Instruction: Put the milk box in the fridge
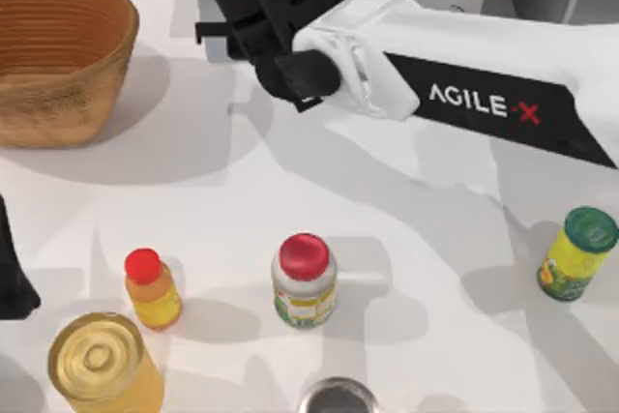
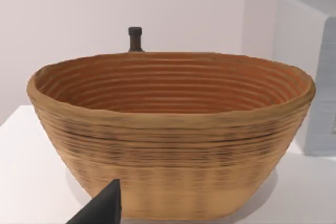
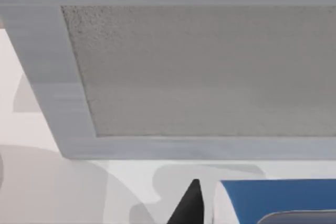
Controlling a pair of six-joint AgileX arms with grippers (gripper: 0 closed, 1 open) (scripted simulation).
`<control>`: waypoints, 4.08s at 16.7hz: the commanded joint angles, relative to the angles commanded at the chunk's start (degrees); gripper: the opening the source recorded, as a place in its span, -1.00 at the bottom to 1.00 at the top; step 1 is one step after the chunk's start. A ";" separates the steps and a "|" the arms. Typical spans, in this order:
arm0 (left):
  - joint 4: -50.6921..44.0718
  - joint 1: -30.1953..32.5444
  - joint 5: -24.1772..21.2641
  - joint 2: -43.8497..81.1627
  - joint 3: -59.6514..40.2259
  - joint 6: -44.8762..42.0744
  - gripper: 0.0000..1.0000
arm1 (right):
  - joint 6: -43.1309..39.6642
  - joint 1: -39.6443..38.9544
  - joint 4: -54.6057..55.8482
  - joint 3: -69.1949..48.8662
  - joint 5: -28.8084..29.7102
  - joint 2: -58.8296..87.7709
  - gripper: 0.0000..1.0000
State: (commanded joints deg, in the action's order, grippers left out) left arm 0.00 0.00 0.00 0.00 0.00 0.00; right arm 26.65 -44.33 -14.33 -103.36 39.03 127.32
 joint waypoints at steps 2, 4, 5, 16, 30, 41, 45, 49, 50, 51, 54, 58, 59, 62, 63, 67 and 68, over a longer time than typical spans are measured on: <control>0.00 0.00 0.00 0.00 0.00 0.00 1.00 | 0.00 0.00 -0.20 -0.10 0.00 -0.12 -1.00; 0.00 0.00 0.00 0.00 0.00 0.00 1.00 | 0.09 -0.06 -0.03 -0.05 -0.01 0.10 -1.00; 0.00 0.00 0.00 0.00 0.00 0.00 1.00 | 0.09 -0.06 -0.03 -0.05 -0.01 0.10 -1.00; 0.00 0.00 0.00 0.00 0.00 0.00 1.00 | -9.45 11.47 3.34 31.89 -12.87 -39.04 -1.00; 0.00 0.00 0.00 0.00 0.00 0.00 1.00 | -25.17 40.65 13.02 97.16 -36.55 -120.77 -1.00; 0.00 0.00 0.00 0.00 0.00 0.00 1.00 | -26.50 44.30 14.79 102.90 -39.14 -126.49 -1.00; 0.00 0.00 0.00 0.00 0.00 0.00 1.00 | -26.51 46.19 22.24 97.00 -41.41 -118.25 -1.00; 0.00 0.00 0.00 0.00 0.00 0.00 1.00 | -26.50 49.41 35.00 86.92 -45.01 -100.60 -1.00; 0.00 0.00 0.00 0.00 0.00 0.00 1.00 | -26.50 50.30 38.55 84.08 -45.95 -94.88 -1.00; 0.00 0.00 0.00 0.00 0.00 0.00 1.00 | -26.49 51.19 42.17 81.19 -46.88 -88.77 -1.00; 0.00 0.00 0.00 0.00 0.00 0.00 1.00 | -26.42 53.81 52.96 72.49 -49.45 -68.87 -1.00; 0.00 0.00 0.00 0.00 0.00 0.00 1.00 | -26.24 56.79 65.87 61.93 -51.91 -41.78 -1.00; 0.00 0.00 0.00 0.00 0.00 0.00 1.00 | -26.21 57.41 68.64 59.60 -52.33 -35.47 -1.00; 0.00 0.00 0.00 0.00 0.00 0.00 1.00 | -26.11 58.91 75.63 53.63 -53.22 -19.38 -1.00; 0.00 0.00 0.00 0.00 0.00 0.00 1.00 | -26.07 59.29 77.46 52.06 -53.39 -15.17 -1.00; 0.00 0.00 0.00 0.00 0.00 0.00 1.00 | -25.87 60.18 82.13 48.02 -53.67 -4.41 -1.00; 0.00 0.00 0.00 0.00 0.00 0.00 1.00 | -25.83 60.27 82.62 47.59 -53.68 -3.24 -1.00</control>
State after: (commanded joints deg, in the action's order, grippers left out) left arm 0.00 0.00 0.00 0.00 0.00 0.00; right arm 0.81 15.94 68.30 -55.77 -14.65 124.08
